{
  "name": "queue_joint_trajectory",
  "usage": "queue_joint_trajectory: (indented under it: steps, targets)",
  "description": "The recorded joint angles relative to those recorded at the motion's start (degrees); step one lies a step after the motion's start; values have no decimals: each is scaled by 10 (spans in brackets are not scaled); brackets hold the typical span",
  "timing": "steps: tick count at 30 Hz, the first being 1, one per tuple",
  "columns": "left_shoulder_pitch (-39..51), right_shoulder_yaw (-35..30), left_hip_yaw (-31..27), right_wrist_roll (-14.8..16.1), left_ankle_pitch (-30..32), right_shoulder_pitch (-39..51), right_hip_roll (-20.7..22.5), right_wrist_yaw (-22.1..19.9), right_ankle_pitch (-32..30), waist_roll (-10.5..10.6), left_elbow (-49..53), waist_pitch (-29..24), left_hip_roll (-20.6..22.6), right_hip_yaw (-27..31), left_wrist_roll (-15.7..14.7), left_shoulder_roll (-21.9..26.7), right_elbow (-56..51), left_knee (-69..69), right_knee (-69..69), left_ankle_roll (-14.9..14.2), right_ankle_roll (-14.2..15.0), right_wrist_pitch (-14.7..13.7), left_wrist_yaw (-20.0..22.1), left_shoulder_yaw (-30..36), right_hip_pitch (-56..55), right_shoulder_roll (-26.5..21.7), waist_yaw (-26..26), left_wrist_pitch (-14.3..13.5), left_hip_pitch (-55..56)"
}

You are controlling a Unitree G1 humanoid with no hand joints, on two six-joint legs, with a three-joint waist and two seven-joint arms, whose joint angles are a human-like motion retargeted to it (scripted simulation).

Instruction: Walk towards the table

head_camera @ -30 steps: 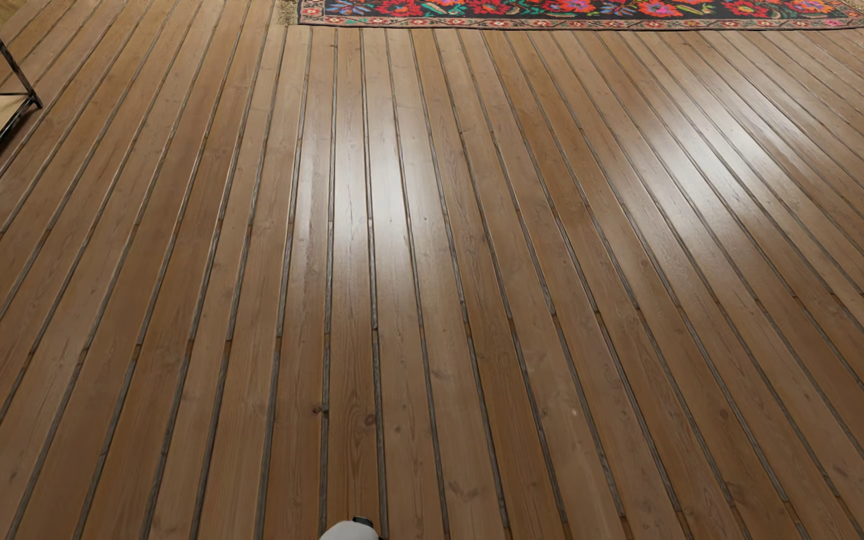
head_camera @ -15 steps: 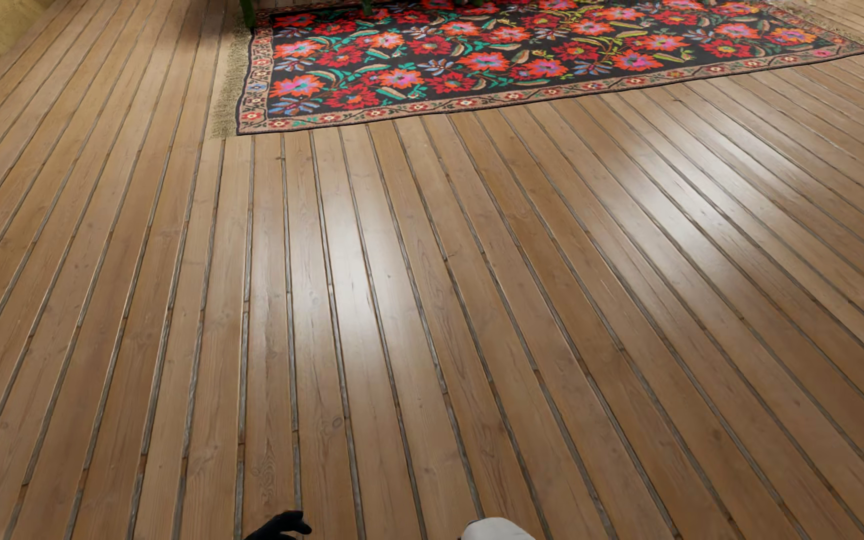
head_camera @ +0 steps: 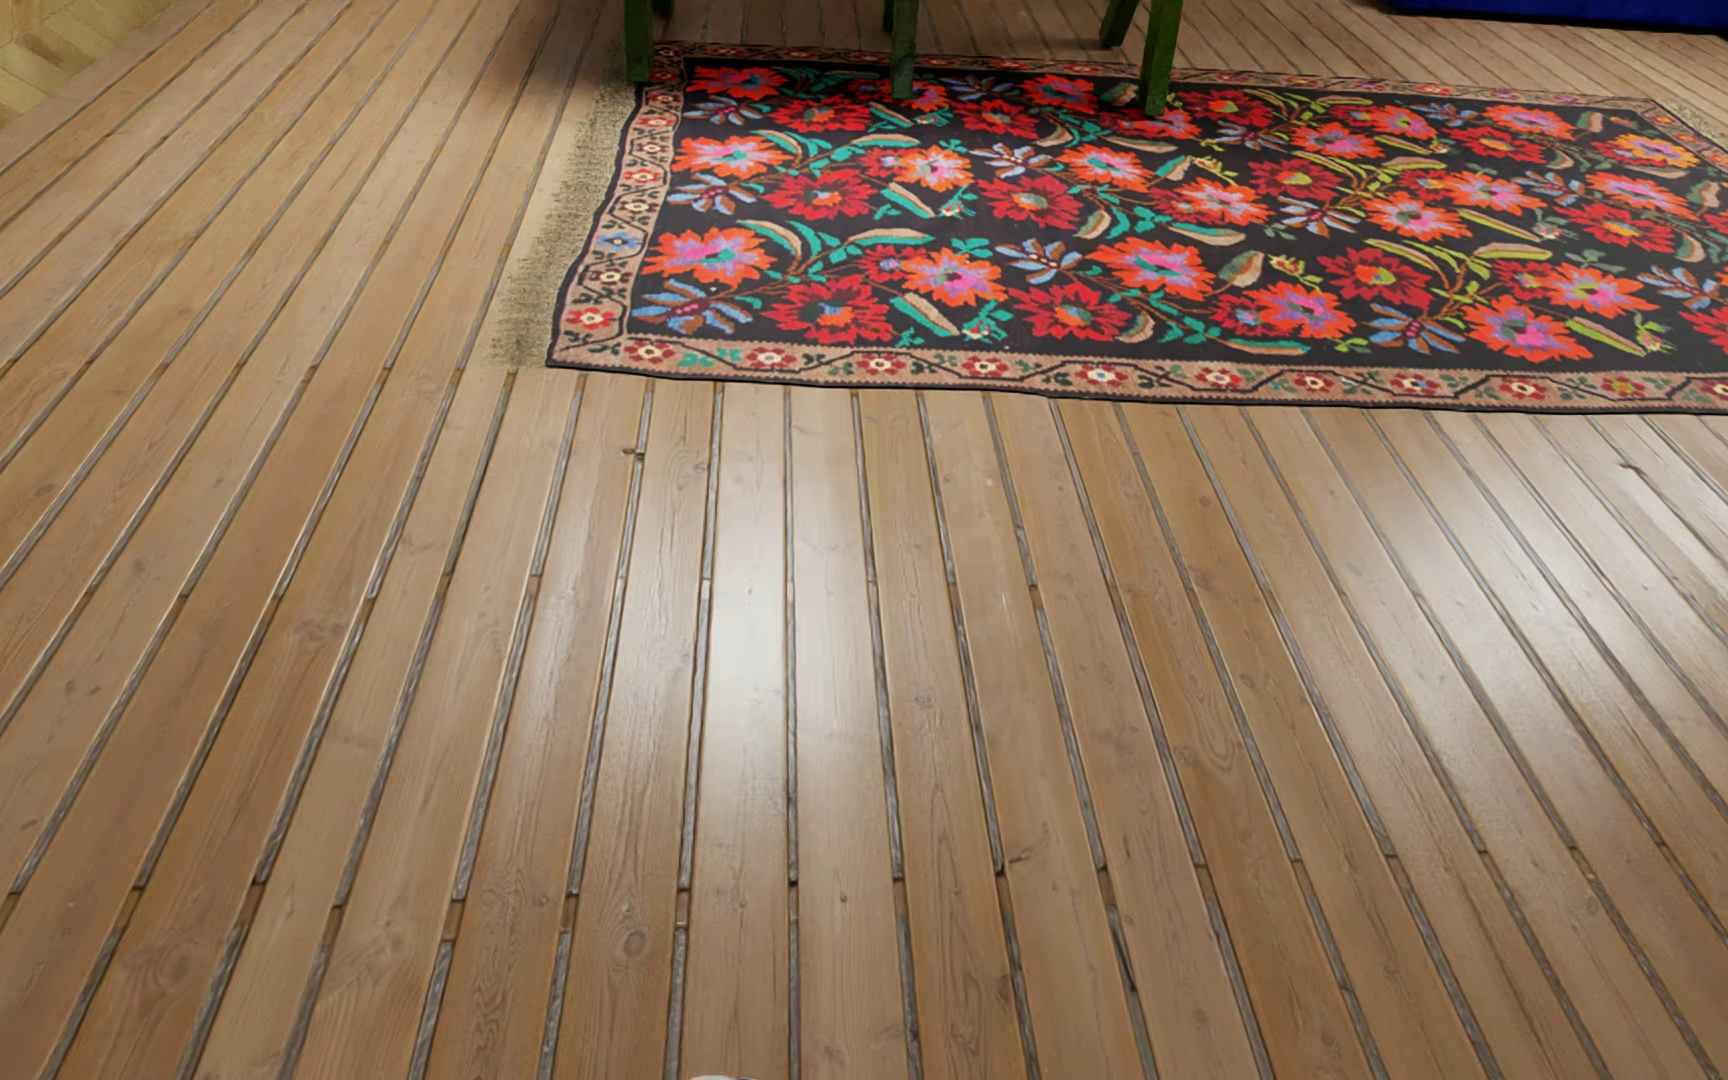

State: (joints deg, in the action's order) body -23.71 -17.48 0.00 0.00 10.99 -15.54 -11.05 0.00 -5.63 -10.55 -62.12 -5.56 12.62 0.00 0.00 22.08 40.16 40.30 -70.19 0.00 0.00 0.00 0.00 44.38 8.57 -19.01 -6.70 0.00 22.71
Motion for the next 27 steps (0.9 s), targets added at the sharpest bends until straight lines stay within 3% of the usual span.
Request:
queue_joint_trajectory:
  steps: [2, 4, 7, 8, 9, 10, 11, 12, 13, 14, 15, 16, 17, 19, 21, 22, 23, 24, 25, 26, 27]
  targets:
    - [51, -53, 0, 0, -75, -13, 16, 0, 146, 16, 47, -9, 15, 0, 0, -2, 70, -52, -110, 0, 0, 0, 0, -23, -123, -2, 55, 0, -127]
    - [88, -72, 0, 0, -161, -58, 40, 0, 188, 45, 136, -9, -10, 0, 0, 3, 98, -109, -32, 0, 0, 0, 0, -83, -207, -12, 132, 0, -248]
    - [159, -83, 0, 0, -260, -109, 34, 0, 176, 64, 255, 3, -48, 0, 0, 12, 135, -159, 291, 0, 0, 0, 0, -172, -271, -23, 211, 0, -372]
    - [179, -84, 0, 0, -281, -119, 30, 0, 138, 60, 292, 13, -51, 0, 0, 17, 145, -161, 394, 0, 0, 0, 0, -201, -282, -24, 223, 0, -392]
    - [196, -80, 0, 0, -295, -124, 24, 0, 30, 62, 320, 26, -63, 0, 0, 22, 157, -159, 599, 0, 0, 0, 0, -227, -303, -22, 234, 0, -406]
    - [207, -78, 0, 0, -291, -130, 25, 0, 21, 63, 337, 32, -77, 0, 0, 26, 168, -147, 624, 0, 0, 0, 0, -245, -324, -20, 243, 0, -423]
    - [204, -80, 0, 0, -270, -132, 34, 0, 153, 66, 353, 28, -96, 0, 0, 29, 181, -126, 413, 0, 0, 0, 0, -259, -342, -18, 253, 0, -449]
    - [192, -81, 0, 0, -222, -130, 49, 0, 186, 73, 349, 34, -111, 0, 0, 25, 195, -84, 356, 0, 0, 0, 0, -270, -361, -18, 256, 0, -454]
    - [175, -94, 0, 0, -154, -125, 58, 0, 136, 83, 331, 52, -126, 0, 0, 15, 213, -7, 295, 0, 0, 0, 0, -274, -386, -17, 254, 0, -428]
    - [158, -104, 0, 0, -74, -119, 89, 0, 142, 102, 288, 36, -156, 0, 0, 2, 229, 86, 238, 0, 0, 0, 0, -261, -352, -18, 241, 0, -421]
    - [152, -84, 0, 0, -6, -102, 103, 0, 176, 98, 245, 28, -145, 0, 0, 2, 218, 220, 216, 0, 0, 0, 0, -232, -331, -14, 222, 0, -359]
    - [154, -85, 0, 0, -7, -88, 125, 0, 192, 100, 190, 17, -145, 0, 0, -2, 193, 335, 226, 0, 0, 0, 0, -189, -285, -10, 202, 0, -301]
    - [142, -65, 0, 0, -38, -78, 132, 0, 187, 85, 141, 8, -126, 0, 0, -16, 151, 397, 258, 0, 0, 0, 0, -192, -226, -4, 164, 0, -251]
    - [95, -24, 0, 0, -25, -53, 134, 0, 170, 60, 78, -2, -90, 0, 0, -21, 50, 343, 317, 0, 0, 0, 0, -152, -122, 2, 95, 0, -165]
    - [31, 5, 0, 0, 56, -34, 125, 0, 158, 43, 52, 2, -65, 0, 0, -18, -63, 125, 364, 0, 0, 0, 0, -121, -40, 0, 53, 0, -98]
    - [5, 19, 0, 0, 50, -22, 121, 0, 161, 41, 49, 5, -63, 0, 0, -16, -110, 11, 382, 0, 0, 0, 0, -101, -6, -5, 32, 0, -74]
    - [-18, 34, 0, 0, -43, -8, 119, 0, 179, 45, 50, 10, -68, 0, 0, -16, -149, -94, 399, 0, 0, 0, 0, -86, 25, -12, 17, 0, -59]
    - [-35, 50, 0, 0, -214, 6, 116, 0, 201, 52, 48, 17, -80, 0, 0, -17, -175, -154, 403, 0, 0, 0, 0, -73, 48, -19, -2, 0, -39]
    - [-49, 65, 0, 0, -274, 19, 109, 0, 226, 59, 51, 27, -92, 0, 0, -19, -194, -139, 400, 0, 0, 0, 0, -64, 65, -27, -14, 0, -18]
    - [-39, 73, 0, 0, -281, 31, 103, 0, 243, 68, 23, 25, -97, 0, 0, -22, -190, -137, 394, 0, 0, 0, 0, -8, 88, -32, -32, 0, -4]
    - [-36, 89, 0, 0, -279, 30, 95, 0, 237, 66, 20, 19, -88, 0, 0, -21, -181, -130, 383, 0, 0, 0, 0, 5, 115, -28, -47, 0, 10]
